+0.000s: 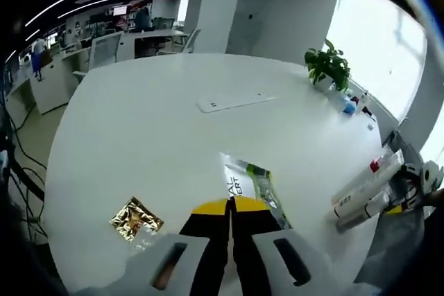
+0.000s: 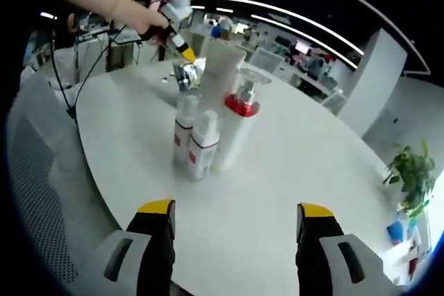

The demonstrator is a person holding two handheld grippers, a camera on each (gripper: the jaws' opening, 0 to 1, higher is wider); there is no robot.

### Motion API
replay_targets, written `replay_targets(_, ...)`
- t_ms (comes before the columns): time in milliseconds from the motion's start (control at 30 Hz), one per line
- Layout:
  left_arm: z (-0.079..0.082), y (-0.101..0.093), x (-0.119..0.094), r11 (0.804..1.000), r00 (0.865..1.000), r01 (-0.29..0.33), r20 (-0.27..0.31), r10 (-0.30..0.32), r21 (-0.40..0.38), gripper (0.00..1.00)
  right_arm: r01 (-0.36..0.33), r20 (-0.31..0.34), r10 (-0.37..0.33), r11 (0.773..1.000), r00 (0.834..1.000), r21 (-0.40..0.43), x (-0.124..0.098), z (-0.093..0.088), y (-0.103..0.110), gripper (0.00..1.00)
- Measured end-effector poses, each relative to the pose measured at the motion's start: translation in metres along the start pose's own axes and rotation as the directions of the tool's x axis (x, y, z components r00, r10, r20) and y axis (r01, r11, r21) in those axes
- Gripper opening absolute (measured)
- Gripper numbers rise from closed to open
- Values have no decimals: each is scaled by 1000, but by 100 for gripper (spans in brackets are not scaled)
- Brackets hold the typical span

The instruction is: Arrange the skincare products in the storage area until every visible bottle or jar stands upright without overlapping.

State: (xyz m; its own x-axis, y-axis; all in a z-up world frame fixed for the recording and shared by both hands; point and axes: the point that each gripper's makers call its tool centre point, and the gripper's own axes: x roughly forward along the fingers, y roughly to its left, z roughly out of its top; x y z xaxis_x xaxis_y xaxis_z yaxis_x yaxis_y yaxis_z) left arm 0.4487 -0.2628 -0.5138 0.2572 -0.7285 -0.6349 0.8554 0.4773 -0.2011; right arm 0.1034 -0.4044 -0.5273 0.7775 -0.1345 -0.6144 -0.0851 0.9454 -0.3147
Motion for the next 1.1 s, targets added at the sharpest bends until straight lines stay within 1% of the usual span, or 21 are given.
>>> replay_targets(33,0,1,-3,1000,1000,11,-2,-11,8,0,2,0,-2,1000,1000,0,0,0,0,74)
replay_targets(133,3,-18,-19,998,999,33,-19,-32,46,0,3,-2,-3,1000,1000,-4,0,-1,0,74)
replay_targets(200,6,-17,-21,996,999,44,-25,-42,72,0,5,3,-5,1000,1000,-8,-1,1,0,74)
replay_targets(267,5,-31,-33,996,999,42,-25,-41,80,0,3,5,-3,1000,1000,-7,-1,1,0,74)
replay_targets(300,8,-29,-30,995,999,49,-27,-47,83,0,2,7,-2,1000,1000,-9,-2,1,1,74)
replay_targets(400,11,-45,-42,993,998,59,-28,-56,107,0,3,18,-2,1000,1000,-14,-2,3,1,74)
replay_targets(433,8,-54,-48,989,998,61,-32,-58,131,0,1,19,-1,1000,1000,-16,-3,3,1,74)
replay_targets(467,7,-57,-50,987,998,62,-38,-57,146,0,0,21,0,1000,1000,-18,-2,4,2,74)
replay_targets(500,7,-54,-50,985,997,65,-44,-59,162,0,0,24,0,1000,1000,-20,-3,4,2,74)
replay_targets(600,2,-66,-59,979,997,67,-52,-58,195,0,-3,33,4,1000,999,-22,-3,6,2,74)
replay_targets(633,2,-62,-58,977,997,73,-54,-64,201,0,-5,39,6,1000,999,-23,-4,7,3,74)
replay_targets(767,0,-70,-69,974,996,87,-51,-78,211,0,-12,74,15,999,997,-34,-7,14,5,74)
replay_targets(867,1,-72,-74,972,995,95,-43,-87,216,0,-16,79,20,999,997,-52,-7,15,7,73)
replay_targets(900,0,-77,-79,971,995,94,-40,-87,222,0,-18,80,22,998,997,-58,-7,16,8,73)
replay_targets(1000,-1,-81,-84,970,995,102,-40,-96,219,0,-30,88,35,998,995,-61,-7,17,10,74)
replay_targets(1033,-2,-84,-89,971,994,104,-39,-98,216,0,-34,91,39,998,995,-62,-7,17,11,74)
replay_targets(1100,-3,-90,-96,972,993,119,-41,-112,204,0,-50,114,55,998,992,-48,-7,20,13,75)
